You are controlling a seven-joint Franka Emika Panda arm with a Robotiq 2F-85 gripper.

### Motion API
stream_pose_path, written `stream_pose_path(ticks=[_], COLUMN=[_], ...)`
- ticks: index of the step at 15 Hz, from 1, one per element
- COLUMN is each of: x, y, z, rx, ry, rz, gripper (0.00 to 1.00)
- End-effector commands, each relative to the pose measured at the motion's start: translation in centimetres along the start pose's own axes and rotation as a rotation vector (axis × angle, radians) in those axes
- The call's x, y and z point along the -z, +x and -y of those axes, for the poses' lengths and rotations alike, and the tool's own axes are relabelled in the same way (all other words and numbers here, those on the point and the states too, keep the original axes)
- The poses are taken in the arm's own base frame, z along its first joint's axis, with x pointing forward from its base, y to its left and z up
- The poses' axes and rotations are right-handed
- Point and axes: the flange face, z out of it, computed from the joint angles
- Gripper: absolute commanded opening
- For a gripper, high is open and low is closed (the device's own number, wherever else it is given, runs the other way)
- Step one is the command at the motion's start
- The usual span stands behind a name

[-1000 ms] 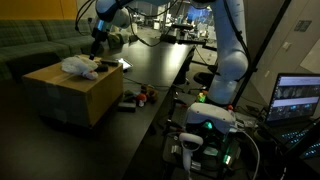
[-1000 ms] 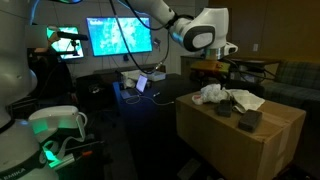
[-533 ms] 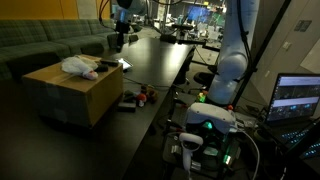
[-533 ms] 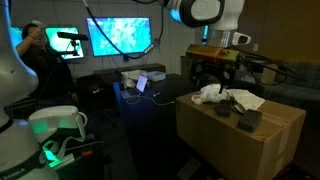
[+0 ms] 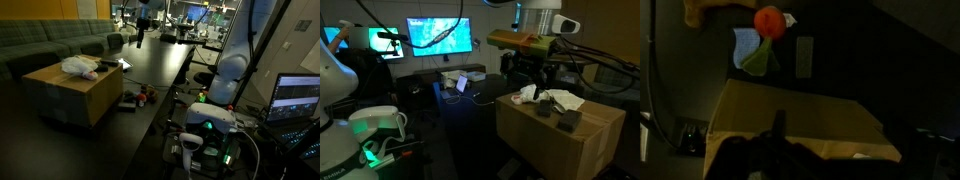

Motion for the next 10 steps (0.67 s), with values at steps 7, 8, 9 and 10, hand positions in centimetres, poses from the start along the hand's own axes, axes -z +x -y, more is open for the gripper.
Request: stream_pose_path(ticks=[7, 8, 9, 10], x=[1.0, 1.1, 0.4, 0.4], y=[-5.1, -5.1, -4.6, -4.6], z=[1.6, 1.8, 0.6, 0.8], rx=[-0.127, -0.141, -0.116, -0.118], ry=[-0.040, -0.045, -0.018, -0.018], rz=[-0.033, -0.048, -0.008, -0.008], gripper=[1.00, 1.00, 1.00, 1.00])
